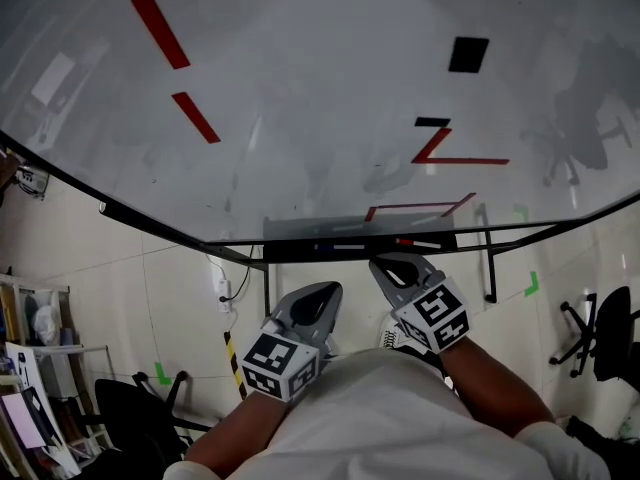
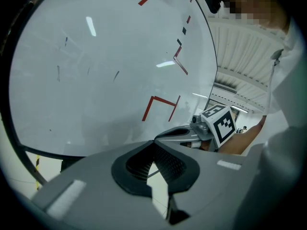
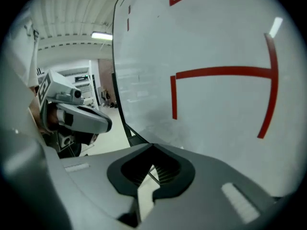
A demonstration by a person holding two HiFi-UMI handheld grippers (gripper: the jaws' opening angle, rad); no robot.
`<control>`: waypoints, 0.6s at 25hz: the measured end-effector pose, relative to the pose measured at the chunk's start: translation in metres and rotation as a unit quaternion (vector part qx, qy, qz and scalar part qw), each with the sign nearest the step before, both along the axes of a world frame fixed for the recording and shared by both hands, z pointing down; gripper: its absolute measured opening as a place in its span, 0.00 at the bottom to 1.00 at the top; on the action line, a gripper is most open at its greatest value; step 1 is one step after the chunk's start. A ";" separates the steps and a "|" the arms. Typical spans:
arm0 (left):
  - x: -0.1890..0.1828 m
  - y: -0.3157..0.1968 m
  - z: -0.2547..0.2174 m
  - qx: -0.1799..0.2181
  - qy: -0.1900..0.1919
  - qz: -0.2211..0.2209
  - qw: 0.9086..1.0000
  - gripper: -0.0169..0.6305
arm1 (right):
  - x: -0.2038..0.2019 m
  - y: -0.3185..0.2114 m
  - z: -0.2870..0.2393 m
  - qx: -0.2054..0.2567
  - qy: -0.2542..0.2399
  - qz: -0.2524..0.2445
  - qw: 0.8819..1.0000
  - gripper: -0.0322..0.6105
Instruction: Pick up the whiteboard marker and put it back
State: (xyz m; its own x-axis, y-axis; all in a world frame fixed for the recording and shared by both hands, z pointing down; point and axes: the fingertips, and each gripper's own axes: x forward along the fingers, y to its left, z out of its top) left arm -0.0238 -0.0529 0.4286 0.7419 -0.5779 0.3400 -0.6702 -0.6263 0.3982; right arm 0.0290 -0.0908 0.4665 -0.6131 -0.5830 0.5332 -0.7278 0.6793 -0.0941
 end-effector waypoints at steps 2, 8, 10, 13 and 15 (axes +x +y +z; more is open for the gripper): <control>0.005 0.001 -0.001 0.002 -0.002 0.004 1.000 0.05 | 0.005 0.005 -0.011 -0.007 -0.039 0.013 0.999 0.05; 0.020 0.005 -0.004 0.010 -0.004 0.021 1.000 0.05 | 0.020 0.022 -0.041 -0.004 -0.135 0.034 0.990 0.05; 0.023 0.006 -0.007 0.015 -0.005 0.024 1.000 0.05 | 0.027 0.028 -0.048 0.002 -0.144 0.042 0.989 0.05; 0.028 0.008 -0.009 0.020 -0.008 0.025 0.999 0.05 | 0.039 0.035 -0.059 0.009 -0.155 0.056 0.986 0.05; 0.031 0.009 -0.010 0.023 -0.008 0.026 0.999 0.05 | 0.047 0.040 -0.064 0.013 -0.159 0.065 0.985 0.05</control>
State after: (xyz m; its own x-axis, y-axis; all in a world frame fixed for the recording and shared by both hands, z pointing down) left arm 0.0068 -0.0435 0.4186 0.7661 -0.5537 0.3263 -0.6423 -0.6783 0.3569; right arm 0.0762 -0.0505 0.4022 -0.6660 -0.6782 0.3105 -0.7452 0.5874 -0.3155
